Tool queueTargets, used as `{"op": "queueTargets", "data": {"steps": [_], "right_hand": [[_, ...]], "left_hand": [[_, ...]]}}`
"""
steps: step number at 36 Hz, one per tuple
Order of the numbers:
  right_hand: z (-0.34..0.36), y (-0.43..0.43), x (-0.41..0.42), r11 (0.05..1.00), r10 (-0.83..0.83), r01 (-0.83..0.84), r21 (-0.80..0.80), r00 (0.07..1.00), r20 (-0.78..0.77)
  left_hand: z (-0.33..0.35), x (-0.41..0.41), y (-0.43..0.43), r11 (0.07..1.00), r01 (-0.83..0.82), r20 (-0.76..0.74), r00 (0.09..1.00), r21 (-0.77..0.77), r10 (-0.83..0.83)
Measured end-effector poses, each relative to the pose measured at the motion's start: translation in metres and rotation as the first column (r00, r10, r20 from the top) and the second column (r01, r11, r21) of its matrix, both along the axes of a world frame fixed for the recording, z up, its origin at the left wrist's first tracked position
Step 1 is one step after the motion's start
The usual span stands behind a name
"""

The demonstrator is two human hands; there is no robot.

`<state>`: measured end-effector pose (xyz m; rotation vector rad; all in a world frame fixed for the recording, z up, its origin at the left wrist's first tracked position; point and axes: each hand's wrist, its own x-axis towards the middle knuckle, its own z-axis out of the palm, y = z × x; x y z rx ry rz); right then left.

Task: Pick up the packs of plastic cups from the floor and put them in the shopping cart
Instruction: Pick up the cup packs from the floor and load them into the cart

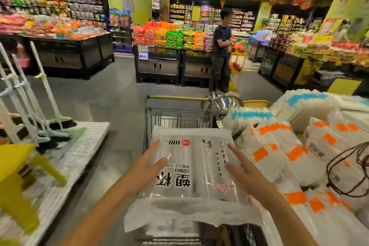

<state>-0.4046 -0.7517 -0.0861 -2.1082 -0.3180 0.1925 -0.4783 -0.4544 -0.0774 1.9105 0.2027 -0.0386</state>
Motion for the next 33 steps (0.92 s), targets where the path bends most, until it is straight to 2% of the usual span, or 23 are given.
{"op": "queueTargets", "data": {"steps": [5,8,15,18,28,33], "right_hand": [[-0.025,0.038,0.046,0.997,-0.019,0.017,-0.08,0.999,-0.025],[-0.038,0.057,0.066,0.996,-0.044,0.037,-0.085,0.995,-0.088],[-0.089,0.09,0.13,0.996,-0.087,0.083,-0.028,0.975,-0.205],[-0.12,0.103,0.164,0.992,-0.12,0.108,-0.064,0.967,-0.226],[-0.279,0.136,0.29,0.985,-0.172,0.149,-0.092,0.924,-0.342],[-0.369,0.146,0.329,0.987,-0.128,0.08,-0.143,0.922,-0.364]], "left_hand": [[-0.033,0.056,0.047,0.999,0.051,-0.006,0.999,-0.015,-0.051],[-0.05,0.083,0.06,0.997,0.066,-0.036,0.997,-0.035,-0.067],[-0.101,0.151,0.078,0.999,0.04,-0.108,0.993,0.023,-0.037],[-0.129,0.184,0.081,1.0,0.012,-0.16,0.987,0.027,-0.008],[-0.288,0.31,0.09,0.989,-0.144,-0.3,0.942,0.039,0.149],[-0.387,0.345,0.095,0.987,-0.162,-0.37,0.916,0.02,0.158]]}}
